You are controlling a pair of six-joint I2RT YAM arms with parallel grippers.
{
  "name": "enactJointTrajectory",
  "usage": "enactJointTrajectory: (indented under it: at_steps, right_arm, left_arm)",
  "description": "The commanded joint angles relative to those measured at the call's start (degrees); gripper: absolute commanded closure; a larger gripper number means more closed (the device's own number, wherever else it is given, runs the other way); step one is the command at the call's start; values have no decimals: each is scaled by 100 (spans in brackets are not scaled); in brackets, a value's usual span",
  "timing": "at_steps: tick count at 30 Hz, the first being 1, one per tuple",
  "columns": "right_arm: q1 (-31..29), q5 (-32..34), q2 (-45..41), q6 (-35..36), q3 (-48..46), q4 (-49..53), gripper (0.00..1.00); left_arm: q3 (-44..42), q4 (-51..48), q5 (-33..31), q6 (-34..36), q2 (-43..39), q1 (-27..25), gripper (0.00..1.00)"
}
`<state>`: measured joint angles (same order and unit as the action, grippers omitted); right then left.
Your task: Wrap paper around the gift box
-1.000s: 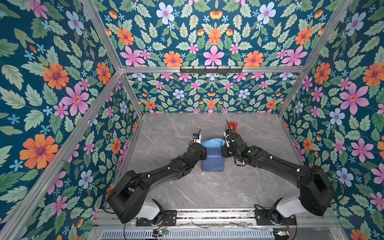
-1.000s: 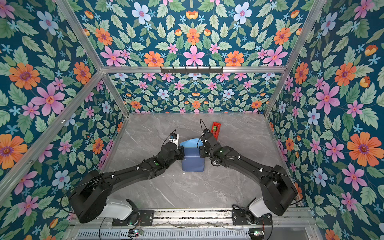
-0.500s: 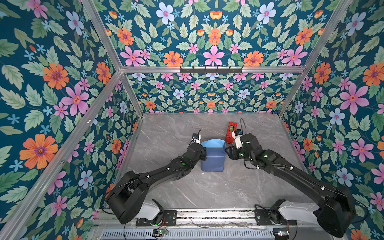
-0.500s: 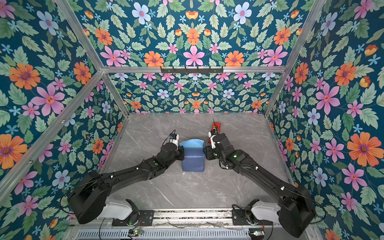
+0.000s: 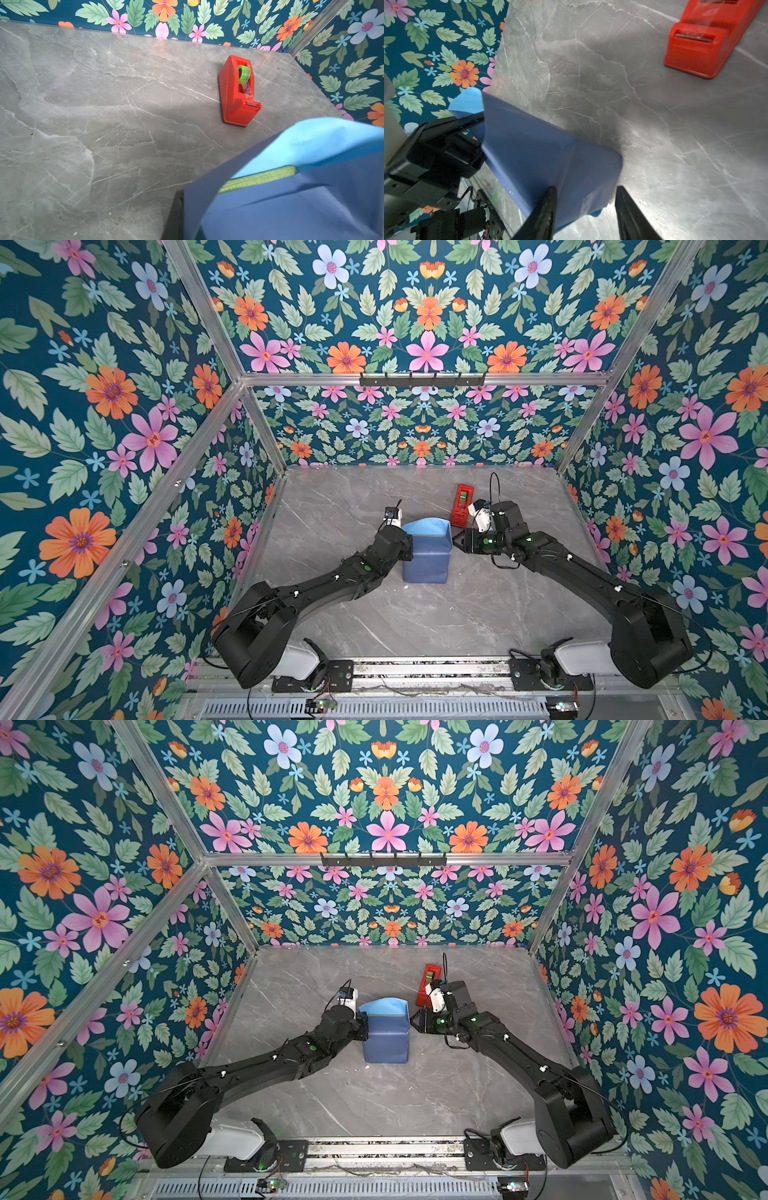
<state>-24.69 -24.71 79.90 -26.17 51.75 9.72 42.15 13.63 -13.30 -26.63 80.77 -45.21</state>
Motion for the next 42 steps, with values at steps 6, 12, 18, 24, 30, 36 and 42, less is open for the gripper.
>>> enactJointTrajectory:
  at_steps: [6,12,18,24,30,36,42]
  right_arm:
    - [-194,-148,351,-134,269,-425,51]
    - [-234,-96,651,-131,444,-480,51]
    - [-263,-163,894,-186,603,-587,50]
    - [-327,-139,1148,-265,639,-725,49]
    - [-327,-170,1212,-436,499,-969,48]
    - [-317,-355,1022,-579,477,-1177,46]
    - [-300,-360,778,-531,298,-1261,43]
  left_arm:
    - [2,-62,21,62,9,3,100]
    - [-18,-45,31,75,-9,-1,100]
    - [-42,-44,37,79,-26,-4,100]
    - [-63,-29,28,79,-44,2,100]
    - [-97,-1,69,71,-26,-2,100]
    - [-85,26,74,70,0,2,100]
    - [-74,35,95,70,17,2,100]
